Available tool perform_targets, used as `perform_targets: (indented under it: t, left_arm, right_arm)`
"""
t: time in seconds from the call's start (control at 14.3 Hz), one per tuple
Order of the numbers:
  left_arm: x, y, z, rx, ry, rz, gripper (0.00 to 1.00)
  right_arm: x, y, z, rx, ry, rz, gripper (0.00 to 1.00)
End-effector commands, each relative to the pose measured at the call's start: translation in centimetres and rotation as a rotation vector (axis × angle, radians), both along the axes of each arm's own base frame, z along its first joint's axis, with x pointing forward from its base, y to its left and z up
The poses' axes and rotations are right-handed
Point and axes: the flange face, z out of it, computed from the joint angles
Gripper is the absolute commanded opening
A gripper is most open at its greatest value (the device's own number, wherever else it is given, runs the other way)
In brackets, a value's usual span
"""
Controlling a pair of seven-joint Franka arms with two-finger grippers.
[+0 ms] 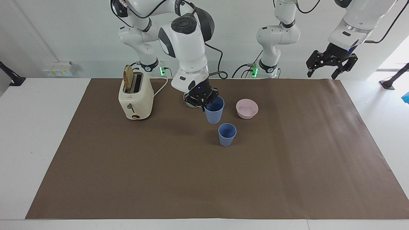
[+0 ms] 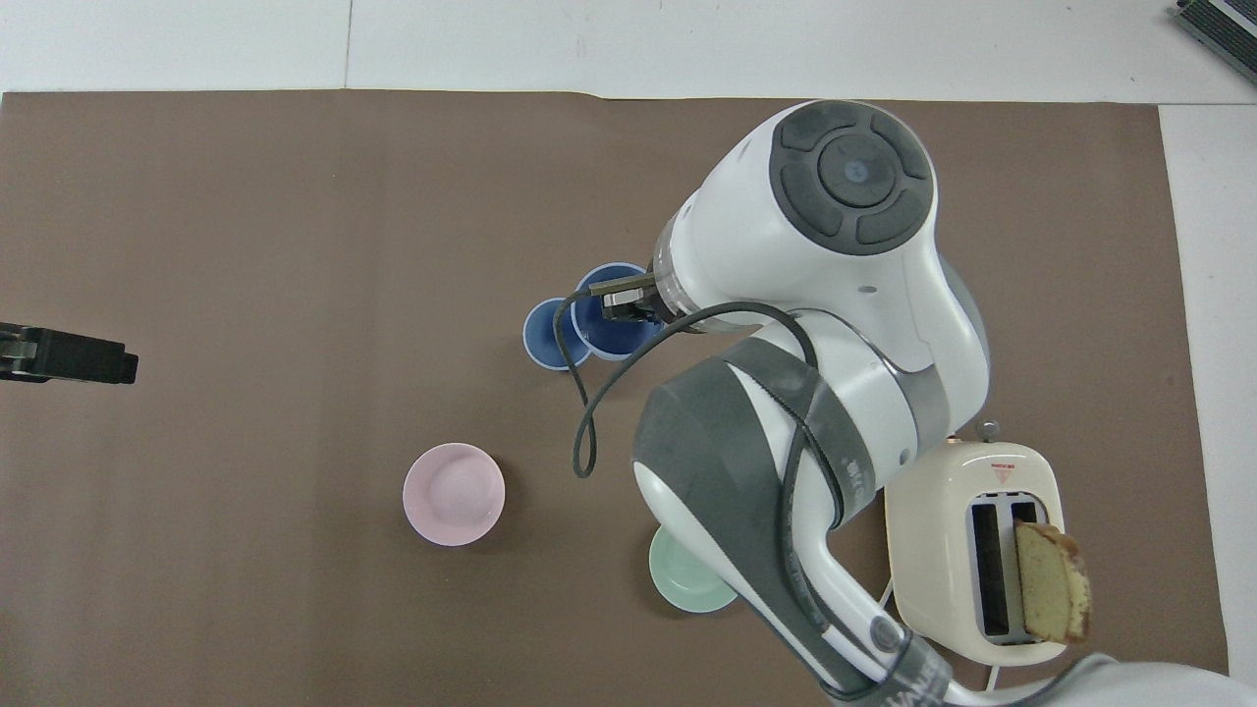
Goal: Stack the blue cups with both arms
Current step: 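Lower the held blue cup into the center blue cup with the right gripper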
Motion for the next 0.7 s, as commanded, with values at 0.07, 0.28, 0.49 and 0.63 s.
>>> perform_targets:
  t: [0.07,0.28,0.49,0.63]
  left_arm:
    - [-0.7,0.4,0.3,-0.011,0.006,-0.002,1.0]
    - [-0.7,0.4,0.3,-0.011,0.006,-0.002,1.0]
    - [-0.7,0.4,0.3,-0.011,0.006,-0.002,1.0]
    - [-0.7,0.4,0.3,-0.011,0.006,-0.002,1.0]
  right_arm:
    - [-0.3,3.3,-0.9,-0.007,0.011,-0.023,0.0]
    - [0.2,4.7,-2.9,-0.027,0.004,-0.023,0.0]
    - [1.2,5.6,-5.1,-0.01,-0.011,-0.027,0.0]
    - [1.6,5.8,-5.8,-0.01,-0.025,-0.027,0.0]
